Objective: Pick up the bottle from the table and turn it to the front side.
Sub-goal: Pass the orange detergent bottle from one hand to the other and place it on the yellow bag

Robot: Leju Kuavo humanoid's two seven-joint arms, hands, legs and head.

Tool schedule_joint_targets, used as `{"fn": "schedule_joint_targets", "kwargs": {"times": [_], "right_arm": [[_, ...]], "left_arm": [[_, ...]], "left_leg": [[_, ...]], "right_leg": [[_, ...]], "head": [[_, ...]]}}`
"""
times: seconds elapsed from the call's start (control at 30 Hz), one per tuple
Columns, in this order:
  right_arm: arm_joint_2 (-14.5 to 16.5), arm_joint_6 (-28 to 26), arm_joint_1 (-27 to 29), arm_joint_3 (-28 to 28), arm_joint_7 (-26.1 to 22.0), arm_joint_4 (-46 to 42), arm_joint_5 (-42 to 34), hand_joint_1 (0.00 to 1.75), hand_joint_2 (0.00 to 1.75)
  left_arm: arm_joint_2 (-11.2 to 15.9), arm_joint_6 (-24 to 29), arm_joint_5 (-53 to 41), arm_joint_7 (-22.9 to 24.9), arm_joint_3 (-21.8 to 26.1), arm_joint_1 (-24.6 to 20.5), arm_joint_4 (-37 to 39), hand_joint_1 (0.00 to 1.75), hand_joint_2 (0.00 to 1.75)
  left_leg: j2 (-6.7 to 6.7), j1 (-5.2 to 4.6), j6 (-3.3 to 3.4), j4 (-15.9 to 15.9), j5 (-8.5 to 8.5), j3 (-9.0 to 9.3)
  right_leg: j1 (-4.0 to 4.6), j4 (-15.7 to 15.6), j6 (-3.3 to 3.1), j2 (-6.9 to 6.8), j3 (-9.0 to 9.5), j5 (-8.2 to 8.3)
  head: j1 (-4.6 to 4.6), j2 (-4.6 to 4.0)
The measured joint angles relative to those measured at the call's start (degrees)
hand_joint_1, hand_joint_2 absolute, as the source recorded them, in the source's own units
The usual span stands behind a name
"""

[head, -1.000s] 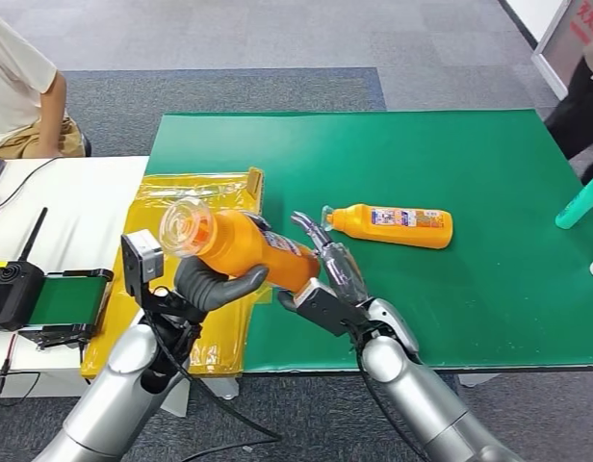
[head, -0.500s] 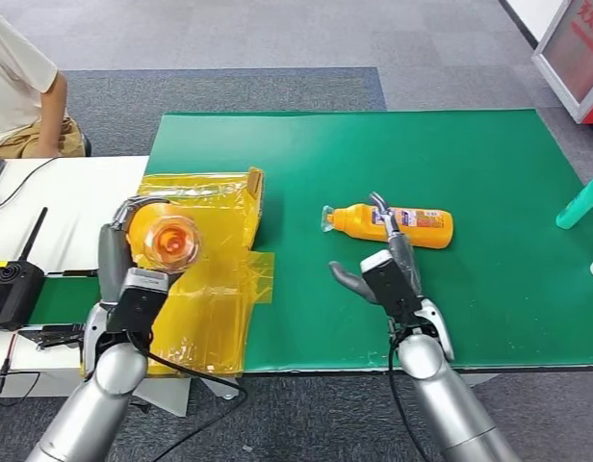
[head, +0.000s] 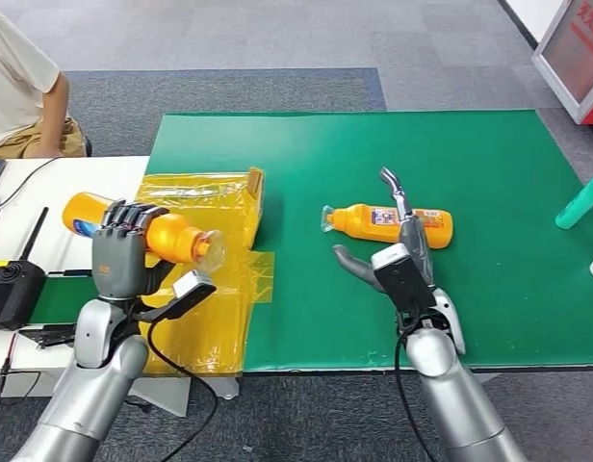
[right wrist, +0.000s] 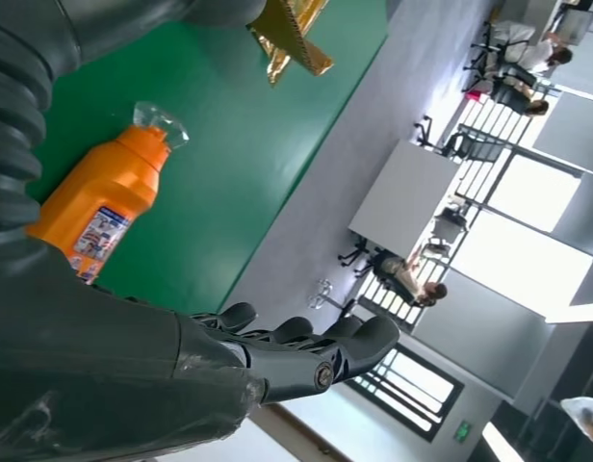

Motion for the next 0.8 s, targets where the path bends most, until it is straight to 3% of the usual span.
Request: {"fn": "schedule_joint_targets", "kwargs": {"times": [0.17,0.5,0.8], "right_arm": [[0.0,1.5,0.2,0.7,-0.2,-3.0,-0.1,0.00,1.75],[0.0,2.5,0.4,1.4,0.0,-5.2,0.0,0.00,1.75],[0.3,4.9,0.4,2.2,-0.2,-5.3,0.1,0.00,1.75]], "left_arm": [[0.3,-9.3,1.1,-0.2,-3.2,-5.9,10.5,1.75,1.75],[0.2,-14.1,1.6,1.0,-6.7,-10.8,19.2,1.75,1.75],[-2.8,-23.4,6.3,0.6,-10.4,-13.9,24.3,1.75,1.75]], "left_leg": [[0.01,0.00,0.01,0.0,0.05,-0.03],[0.02,0.00,0.00,0.0,0.06,-0.09],[0.02,-0.01,0.00,0.0,0.07,-0.14]], "right_leg": [[0.00,0.0,-0.02,0.03,-0.04,0.09],[0.00,0.0,-0.02,0.04,-0.12,0.10],[-0.03,0.0,-0.01,0.04,-0.13,0.11]], "head": [[0.02,0.00],[0.01,0.00],[0.01,0.00]]}}
